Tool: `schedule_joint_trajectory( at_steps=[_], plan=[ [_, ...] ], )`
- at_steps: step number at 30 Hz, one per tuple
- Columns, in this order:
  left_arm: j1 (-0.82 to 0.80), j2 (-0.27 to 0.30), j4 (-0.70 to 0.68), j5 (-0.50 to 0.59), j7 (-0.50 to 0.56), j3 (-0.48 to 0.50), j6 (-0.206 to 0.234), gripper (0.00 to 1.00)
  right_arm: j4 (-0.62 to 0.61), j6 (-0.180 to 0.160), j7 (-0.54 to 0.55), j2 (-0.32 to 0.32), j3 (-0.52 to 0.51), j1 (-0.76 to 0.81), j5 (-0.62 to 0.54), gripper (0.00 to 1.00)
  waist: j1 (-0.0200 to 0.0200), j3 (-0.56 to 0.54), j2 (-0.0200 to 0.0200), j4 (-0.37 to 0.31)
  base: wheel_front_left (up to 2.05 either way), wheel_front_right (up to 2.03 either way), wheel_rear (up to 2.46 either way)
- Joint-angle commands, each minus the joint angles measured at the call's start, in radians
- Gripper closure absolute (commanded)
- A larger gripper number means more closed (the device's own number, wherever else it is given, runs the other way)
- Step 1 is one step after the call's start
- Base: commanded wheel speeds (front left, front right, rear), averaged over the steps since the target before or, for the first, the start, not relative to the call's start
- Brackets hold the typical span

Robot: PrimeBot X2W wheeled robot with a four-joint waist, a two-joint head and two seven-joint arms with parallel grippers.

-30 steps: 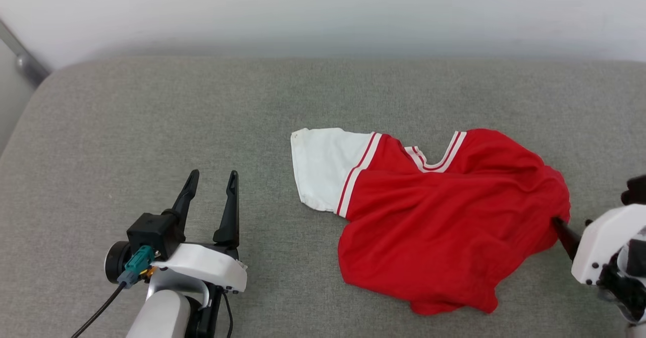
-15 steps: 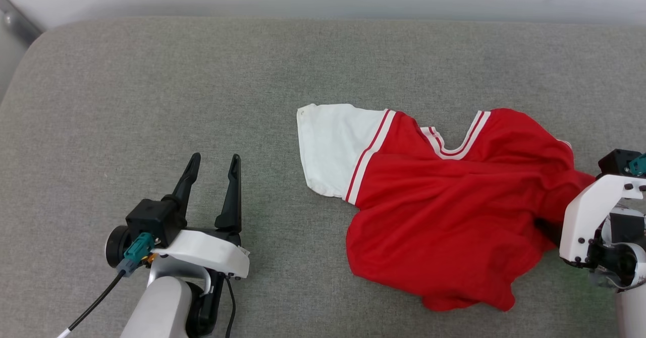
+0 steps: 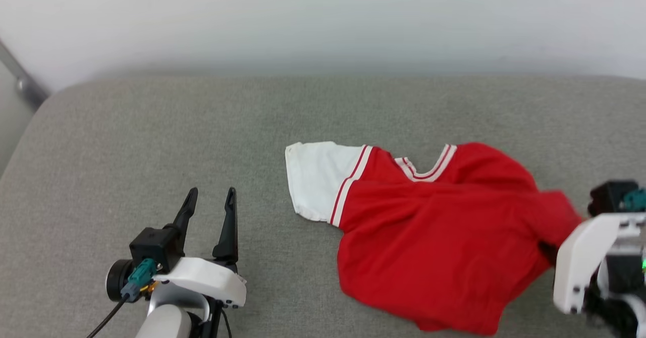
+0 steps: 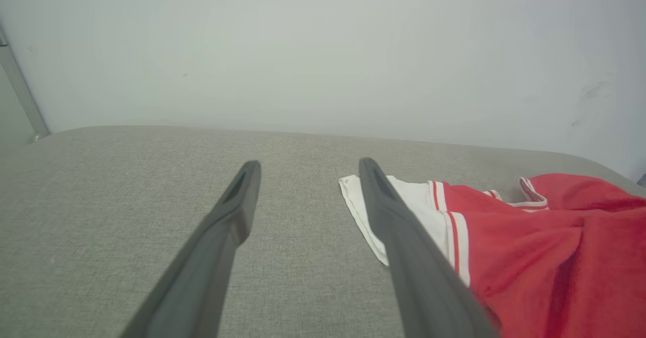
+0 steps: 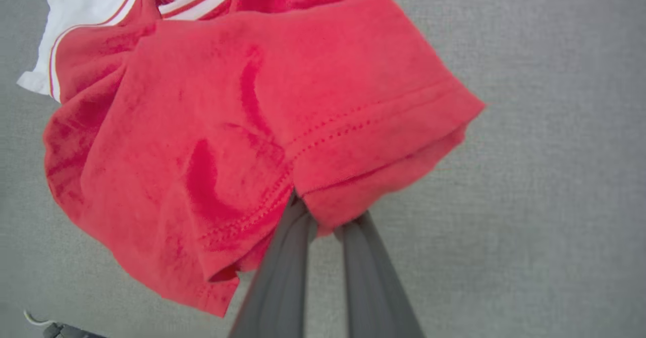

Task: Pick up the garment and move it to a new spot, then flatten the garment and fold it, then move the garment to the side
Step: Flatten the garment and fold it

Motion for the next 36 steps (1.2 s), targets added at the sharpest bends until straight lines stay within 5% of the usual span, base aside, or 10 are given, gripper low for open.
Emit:
schedule_joint_trajectory(
  at_steps=[1,5,10,11,12,13,22,36],
  plan=[
    [0.014,0.0,-0.002,-0.005,-0.003,0.0,0.005,0.0,-0.036,0.0,0.012,0.015,0.003,0.044,0.0,1.0,0.0,-0.031,-0.0001,-0.018,0.0,0.0,0.0],
    [0.037,0.002,-0.011,-0.008,0.003,-0.005,0.011,0.0,-0.108,0.0,0.048,0.065,0.0,0.188,0.014,1.0,0.0,-0.056,-0.0001,-0.023,0.0,0.0,0.0],
    [0.056,0.008,-0.022,-0.012,0.015,-0.01,0.016,0.0,-0.046,0.0,-0.005,0.109,-0.011,0.31,0.007,1.0,0.0,-0.073,-0.0001,-0.023,0.0,0.0,0.0],
    [0.059,0.009,-0.024,-0.011,0.017,-0.011,0.018,0.0,-0.02,0.0,-0.03,0.115,-0.015,0.321,0.006,0.78,0.0,-0.075,-0.0001,-0.023,0.0,0.0,0.0],
    [0.061,0.01,-0.026,-0.012,0.019,-0.012,0.02,0.0,0.01,0.0,-0.062,0.119,-0.014,0.329,0.007,0.16,0.0,-0.075,-0.0001,-0.022,0.0,0.0,0.0],
    [0.063,0.011,-0.027,-0.014,0.022,-0.013,0.021,0.0,0.035,0.0,-0.109,0.122,-0.014,0.325,0.011,0.0,0.0,-0.076,-0.0001,-0.021,0.0,0.0,0.0],
    [0.11,0.03,-0.046,-0.026,0.038,0.004,0.047,0.0,0.066,0.0,-0.606,0.132,-0.075,0.299,0.009,0.0,0.0,-0.1,-0.0001,-0.025,0.0,0.0,0.0],
    [0.126,0.047,-0.062,-0.033,0.066,0.002,0.068,0.0,-0.027,0.0,-0.847,0.117,0.012,0.251,-0.095,0.0,0.0,-0.122,-0.0001,-0.027,0.0,0.0,0.0]
  ],
)
